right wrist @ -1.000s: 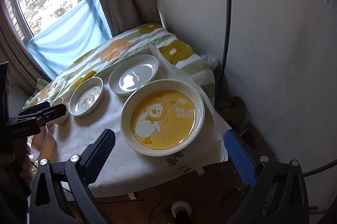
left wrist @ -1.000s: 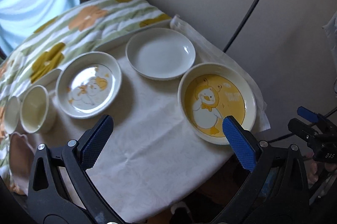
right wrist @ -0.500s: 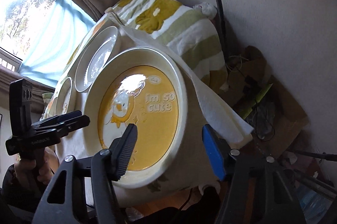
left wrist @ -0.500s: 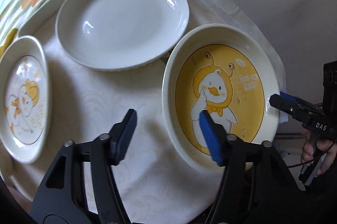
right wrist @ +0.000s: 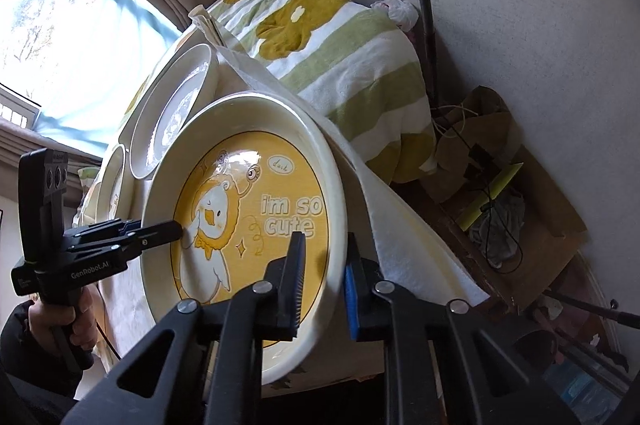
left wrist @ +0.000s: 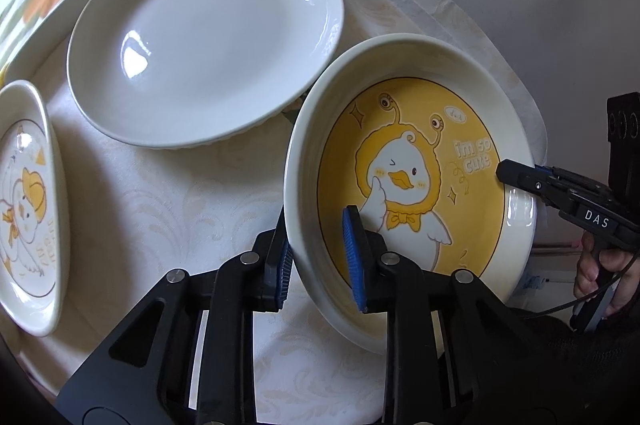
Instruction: Organize plates and bowls
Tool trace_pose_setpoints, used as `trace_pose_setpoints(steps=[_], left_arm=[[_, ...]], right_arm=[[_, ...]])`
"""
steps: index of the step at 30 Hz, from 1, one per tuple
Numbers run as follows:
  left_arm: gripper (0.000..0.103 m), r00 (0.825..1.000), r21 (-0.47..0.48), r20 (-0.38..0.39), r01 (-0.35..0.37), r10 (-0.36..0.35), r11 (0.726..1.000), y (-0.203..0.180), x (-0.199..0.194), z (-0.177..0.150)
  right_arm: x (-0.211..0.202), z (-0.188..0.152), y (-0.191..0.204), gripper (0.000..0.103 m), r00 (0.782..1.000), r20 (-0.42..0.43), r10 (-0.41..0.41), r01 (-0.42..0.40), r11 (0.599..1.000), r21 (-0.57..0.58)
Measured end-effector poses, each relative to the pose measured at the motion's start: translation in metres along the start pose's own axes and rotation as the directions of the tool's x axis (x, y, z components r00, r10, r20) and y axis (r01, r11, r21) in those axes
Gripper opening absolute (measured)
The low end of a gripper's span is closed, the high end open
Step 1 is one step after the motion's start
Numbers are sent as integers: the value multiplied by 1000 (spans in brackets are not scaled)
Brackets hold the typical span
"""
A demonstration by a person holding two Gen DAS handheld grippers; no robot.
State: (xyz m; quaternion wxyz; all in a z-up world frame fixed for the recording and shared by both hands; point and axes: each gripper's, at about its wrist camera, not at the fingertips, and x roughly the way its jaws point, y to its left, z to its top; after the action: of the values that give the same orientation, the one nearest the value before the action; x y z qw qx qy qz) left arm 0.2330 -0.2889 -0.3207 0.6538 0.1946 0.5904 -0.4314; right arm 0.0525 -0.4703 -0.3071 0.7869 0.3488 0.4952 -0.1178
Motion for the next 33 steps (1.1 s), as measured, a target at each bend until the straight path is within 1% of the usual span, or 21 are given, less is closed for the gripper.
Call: trace_pose_setpoints(steps=[6,13,16,20,23,26,29,33], left_arm=[[21,999,37,17,-40,39,999,-3,-8,-2],[21,998,36,53,-43,41,998,-7,-16,-12],[21,996,16,79,-43,42,999,-12,-32,-27],[21,989,-35,140,-44,49,998,-2,-52,-35],[21,979,-84,190,-52,68,995,5,-76,-52],[21,968,-147,231,-69,102,987,13,-104,-75],[21,955,-230,258,-89,149,969,25,-130,-103],[21,936,-340,276,-117,217,933,45,-158,-148]], right_arm=[[0,1,2,16,1000,-9,-4,4,1000,-26],[-7,-1,8,16,1000,5,-14,14,997,-72],[-11,-1,14,16,1000,12,-19,20,993,-115],[-18,-1,27,16,1000,16,1,1,986,-169],[-25,-2,45,16,1000,17,21,-16,974,-227],[-31,-3,71,16,999,8,45,-40,953,-300],[-32,-5,102,16,997,-23,73,-77,924,-376],[-23,-17,148,16,991,-81,111,-136,871,-471]])
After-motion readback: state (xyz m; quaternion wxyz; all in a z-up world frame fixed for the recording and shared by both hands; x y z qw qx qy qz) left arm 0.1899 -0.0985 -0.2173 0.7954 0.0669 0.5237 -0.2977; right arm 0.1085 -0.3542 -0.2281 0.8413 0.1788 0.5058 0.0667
